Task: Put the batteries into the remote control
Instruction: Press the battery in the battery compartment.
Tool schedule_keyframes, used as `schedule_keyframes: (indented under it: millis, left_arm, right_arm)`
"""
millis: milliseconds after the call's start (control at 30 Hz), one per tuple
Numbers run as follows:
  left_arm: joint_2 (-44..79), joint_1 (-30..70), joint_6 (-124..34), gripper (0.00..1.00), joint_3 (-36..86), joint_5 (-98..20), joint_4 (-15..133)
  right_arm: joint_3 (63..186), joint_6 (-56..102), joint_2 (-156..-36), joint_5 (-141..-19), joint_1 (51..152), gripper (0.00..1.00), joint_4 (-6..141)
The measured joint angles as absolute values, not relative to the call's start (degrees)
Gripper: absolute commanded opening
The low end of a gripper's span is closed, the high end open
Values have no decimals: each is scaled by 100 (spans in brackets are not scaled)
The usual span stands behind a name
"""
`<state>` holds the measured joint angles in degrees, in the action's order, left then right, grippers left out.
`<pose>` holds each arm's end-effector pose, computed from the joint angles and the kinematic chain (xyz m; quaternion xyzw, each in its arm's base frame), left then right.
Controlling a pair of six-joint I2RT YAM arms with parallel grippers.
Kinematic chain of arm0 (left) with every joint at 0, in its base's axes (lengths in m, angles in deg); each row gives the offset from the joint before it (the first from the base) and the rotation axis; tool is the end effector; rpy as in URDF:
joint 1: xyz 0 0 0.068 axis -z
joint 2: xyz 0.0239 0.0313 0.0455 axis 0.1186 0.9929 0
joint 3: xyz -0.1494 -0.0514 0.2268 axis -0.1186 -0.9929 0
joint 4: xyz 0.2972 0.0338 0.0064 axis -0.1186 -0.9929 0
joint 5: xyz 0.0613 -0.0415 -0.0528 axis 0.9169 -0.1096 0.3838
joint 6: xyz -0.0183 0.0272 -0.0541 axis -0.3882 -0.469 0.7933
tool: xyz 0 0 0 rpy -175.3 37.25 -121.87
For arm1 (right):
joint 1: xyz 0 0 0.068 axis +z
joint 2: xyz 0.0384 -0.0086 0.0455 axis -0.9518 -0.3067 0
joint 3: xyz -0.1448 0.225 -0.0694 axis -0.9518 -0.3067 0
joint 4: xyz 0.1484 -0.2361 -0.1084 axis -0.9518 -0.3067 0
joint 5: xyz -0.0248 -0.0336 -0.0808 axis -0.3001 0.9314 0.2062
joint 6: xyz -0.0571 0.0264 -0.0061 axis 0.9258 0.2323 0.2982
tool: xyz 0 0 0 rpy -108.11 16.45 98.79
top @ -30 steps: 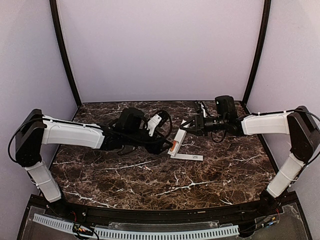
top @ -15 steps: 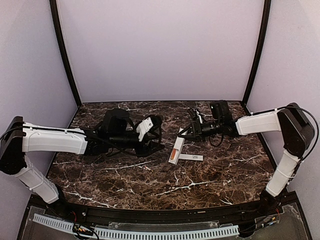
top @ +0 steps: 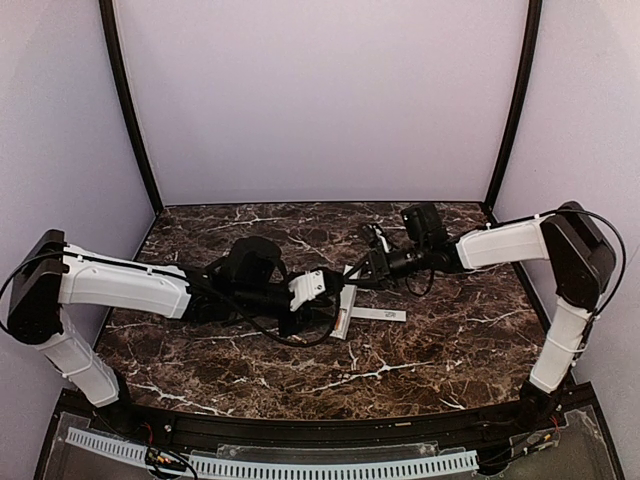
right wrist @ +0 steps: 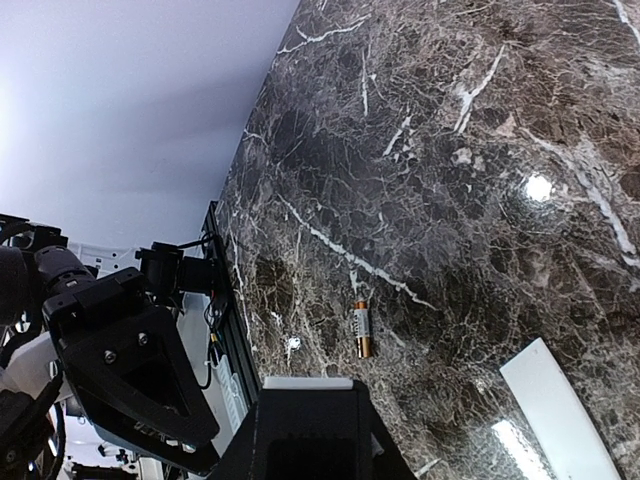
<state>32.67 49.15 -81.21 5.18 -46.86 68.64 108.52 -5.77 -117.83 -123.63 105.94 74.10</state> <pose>0.2083 -0.3324 0.1991 0.5976 0.5963 -0.2575 0.4701 0.3210 0.2606 0.1609 -0.1810 0.8097 0.5474 0.1095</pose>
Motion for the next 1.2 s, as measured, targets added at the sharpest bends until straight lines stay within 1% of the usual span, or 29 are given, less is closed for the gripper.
schedule_keyframes:
  millis: [633,1200]
  left_arm:
    - [3462,5037,-8840,21,745,-4467,6479]
    - [3661,5046,-8980,19,811,-4268,6324]
  right_arm:
    - [11176,-158,-11908,-12346,10863,0,6886]
    - [11191,-68,-11908,-12346,10898,0,6798]
